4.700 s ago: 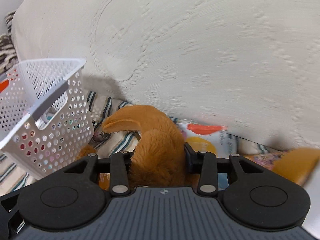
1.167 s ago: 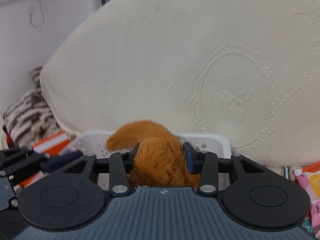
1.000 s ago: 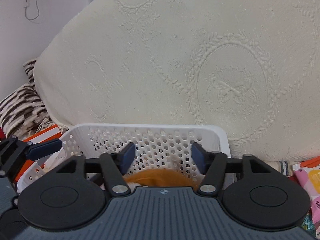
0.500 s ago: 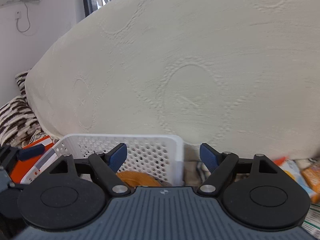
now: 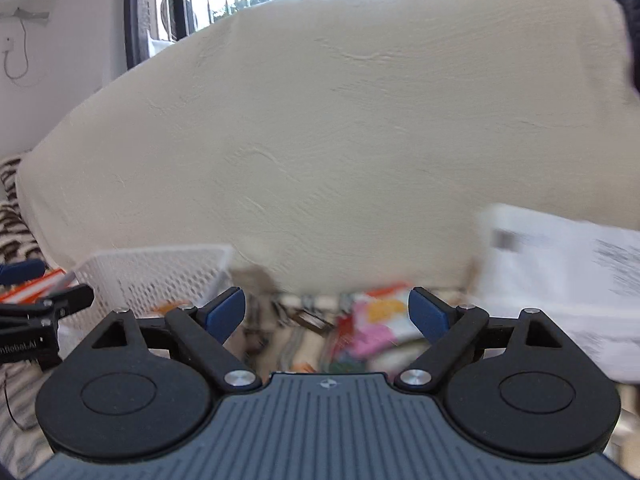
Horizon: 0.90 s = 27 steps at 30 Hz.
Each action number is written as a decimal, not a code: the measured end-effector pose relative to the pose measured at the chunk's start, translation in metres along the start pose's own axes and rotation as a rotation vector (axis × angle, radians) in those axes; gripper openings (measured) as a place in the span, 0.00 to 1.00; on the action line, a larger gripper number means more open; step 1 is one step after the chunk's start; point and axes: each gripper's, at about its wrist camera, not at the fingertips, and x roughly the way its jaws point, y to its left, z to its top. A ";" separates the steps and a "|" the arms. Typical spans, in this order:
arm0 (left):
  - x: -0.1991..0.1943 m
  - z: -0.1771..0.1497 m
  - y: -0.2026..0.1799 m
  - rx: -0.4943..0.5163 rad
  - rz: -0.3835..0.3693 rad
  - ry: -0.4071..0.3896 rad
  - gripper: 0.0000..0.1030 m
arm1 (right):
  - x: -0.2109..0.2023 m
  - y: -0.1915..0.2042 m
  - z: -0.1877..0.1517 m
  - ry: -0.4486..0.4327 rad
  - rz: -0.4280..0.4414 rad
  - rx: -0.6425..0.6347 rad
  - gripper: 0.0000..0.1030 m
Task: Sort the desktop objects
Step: 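Move both tools back over the pile of packets, then close the left gripper on the red snack packet with gold print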
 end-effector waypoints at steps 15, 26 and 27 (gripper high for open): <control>-0.008 -0.054 -0.110 0.001 -0.161 0.060 0.88 | -0.096 -0.072 -0.084 -0.034 -0.216 0.037 0.98; 0.002 -0.082 -0.138 0.046 -0.180 0.108 0.88 | -0.085 -0.072 -0.137 0.043 -0.160 0.210 0.98; 0.004 -0.084 -0.138 0.050 -0.178 0.113 0.88 | -0.081 -0.070 -0.139 0.055 -0.167 0.205 0.98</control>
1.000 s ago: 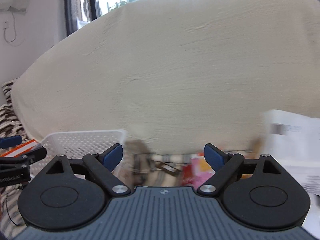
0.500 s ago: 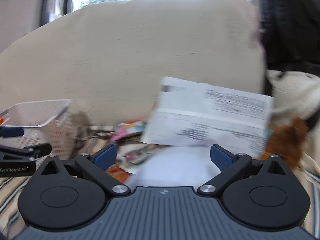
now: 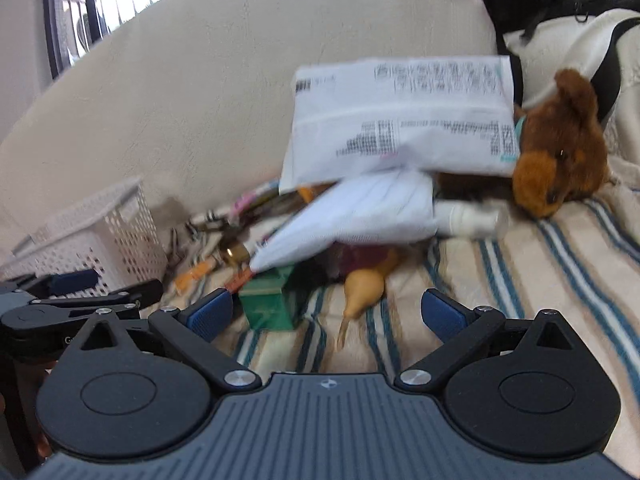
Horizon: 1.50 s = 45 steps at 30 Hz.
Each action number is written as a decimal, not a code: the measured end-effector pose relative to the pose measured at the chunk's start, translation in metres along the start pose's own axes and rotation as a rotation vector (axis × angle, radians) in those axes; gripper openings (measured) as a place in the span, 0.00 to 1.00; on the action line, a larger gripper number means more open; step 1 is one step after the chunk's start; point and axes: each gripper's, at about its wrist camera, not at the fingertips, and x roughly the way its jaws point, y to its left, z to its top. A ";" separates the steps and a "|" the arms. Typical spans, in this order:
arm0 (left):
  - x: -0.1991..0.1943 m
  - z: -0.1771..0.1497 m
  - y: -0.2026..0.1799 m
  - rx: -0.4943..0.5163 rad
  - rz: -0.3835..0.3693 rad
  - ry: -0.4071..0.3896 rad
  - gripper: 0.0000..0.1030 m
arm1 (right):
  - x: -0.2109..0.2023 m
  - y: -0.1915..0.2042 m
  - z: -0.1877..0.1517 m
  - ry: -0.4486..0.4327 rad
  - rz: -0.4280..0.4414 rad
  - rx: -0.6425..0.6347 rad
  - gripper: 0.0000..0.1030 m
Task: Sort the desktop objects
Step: 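Close the left gripper on the red snack packet with gold print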
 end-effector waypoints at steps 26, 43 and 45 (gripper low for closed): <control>0.043 -0.003 -0.006 0.005 -0.078 0.077 0.87 | 0.038 0.018 0.000 0.018 -0.089 -0.165 0.94; 0.068 0.001 -0.033 0.121 -0.100 0.142 0.86 | 0.035 0.010 0.002 0.010 -0.068 -0.119 0.92; 0.079 0.004 -0.028 0.082 -0.088 0.171 0.70 | 0.035 0.011 0.002 0.011 -0.071 -0.130 0.92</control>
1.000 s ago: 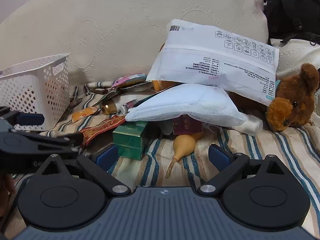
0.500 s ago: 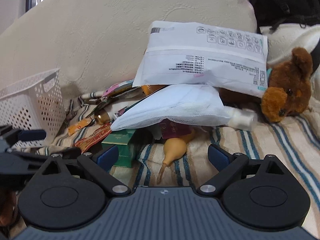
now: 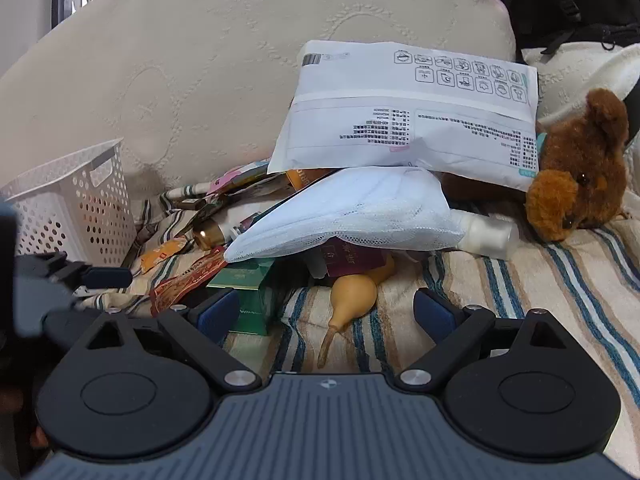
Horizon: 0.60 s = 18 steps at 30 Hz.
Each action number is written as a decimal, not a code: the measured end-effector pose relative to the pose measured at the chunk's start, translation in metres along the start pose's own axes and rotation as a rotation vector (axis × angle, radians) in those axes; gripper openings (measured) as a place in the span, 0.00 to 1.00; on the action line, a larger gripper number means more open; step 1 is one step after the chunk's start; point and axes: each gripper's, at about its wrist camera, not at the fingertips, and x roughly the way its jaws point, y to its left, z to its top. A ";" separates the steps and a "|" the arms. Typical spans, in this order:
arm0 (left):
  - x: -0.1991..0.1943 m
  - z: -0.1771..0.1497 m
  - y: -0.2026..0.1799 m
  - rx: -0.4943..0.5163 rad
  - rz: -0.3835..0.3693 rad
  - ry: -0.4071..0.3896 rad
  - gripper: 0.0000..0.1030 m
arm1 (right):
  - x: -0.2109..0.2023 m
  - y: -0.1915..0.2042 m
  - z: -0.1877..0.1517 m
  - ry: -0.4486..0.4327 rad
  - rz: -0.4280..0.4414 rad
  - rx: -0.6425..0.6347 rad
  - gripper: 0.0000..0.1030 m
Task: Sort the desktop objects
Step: 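Close the left gripper on the red snack packet with gold print, then lift the red packet with the left gripper while the right gripper closes on the green box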
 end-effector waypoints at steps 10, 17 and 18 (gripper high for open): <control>0.010 -0.002 0.021 -0.057 0.026 0.027 0.22 | 0.009 0.017 0.000 0.035 0.011 -0.074 0.92; 0.012 -0.008 0.040 -0.090 0.028 0.036 0.18 | 0.029 0.044 0.004 0.070 0.016 -0.126 0.92; 0.013 -0.008 0.041 -0.094 0.023 0.038 0.22 | 0.033 0.047 0.005 0.082 0.015 -0.125 0.92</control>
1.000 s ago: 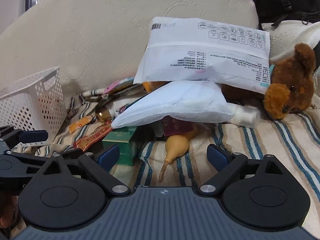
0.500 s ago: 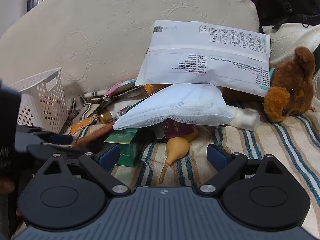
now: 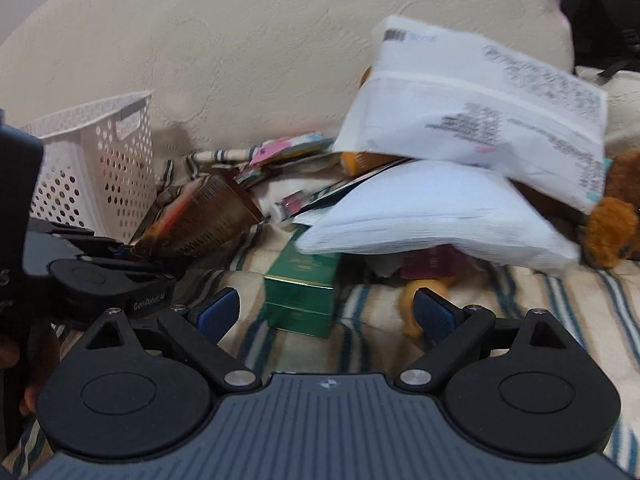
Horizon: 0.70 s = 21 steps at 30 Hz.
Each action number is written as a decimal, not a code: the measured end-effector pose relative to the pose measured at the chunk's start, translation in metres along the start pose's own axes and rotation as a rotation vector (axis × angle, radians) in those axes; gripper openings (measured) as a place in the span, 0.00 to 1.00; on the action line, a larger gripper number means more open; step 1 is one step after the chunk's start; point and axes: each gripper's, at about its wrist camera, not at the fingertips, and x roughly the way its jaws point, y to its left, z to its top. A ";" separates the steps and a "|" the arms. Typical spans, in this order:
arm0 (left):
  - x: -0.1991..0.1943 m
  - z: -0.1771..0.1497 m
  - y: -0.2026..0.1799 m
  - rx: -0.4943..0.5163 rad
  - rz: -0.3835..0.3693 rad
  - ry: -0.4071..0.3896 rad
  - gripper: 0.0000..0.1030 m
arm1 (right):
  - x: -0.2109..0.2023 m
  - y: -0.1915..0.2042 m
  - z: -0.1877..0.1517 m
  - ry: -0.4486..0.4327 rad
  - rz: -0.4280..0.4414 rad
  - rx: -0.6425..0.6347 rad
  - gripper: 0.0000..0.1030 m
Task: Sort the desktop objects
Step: 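Lift the red packet with the left gripper while the right gripper closes on the green box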
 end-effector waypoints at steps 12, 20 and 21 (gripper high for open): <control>0.014 0.005 -0.002 0.009 -0.028 0.012 0.23 | 0.044 -0.008 0.013 0.150 0.001 0.135 0.60; 0.013 0.008 0.002 -0.023 -0.087 -0.027 0.00 | 0.036 -0.024 0.007 0.126 0.042 0.228 0.43; 0.011 0.008 0.002 -0.024 -0.089 -0.039 0.00 | 0.034 -0.024 0.005 0.124 0.046 0.232 0.43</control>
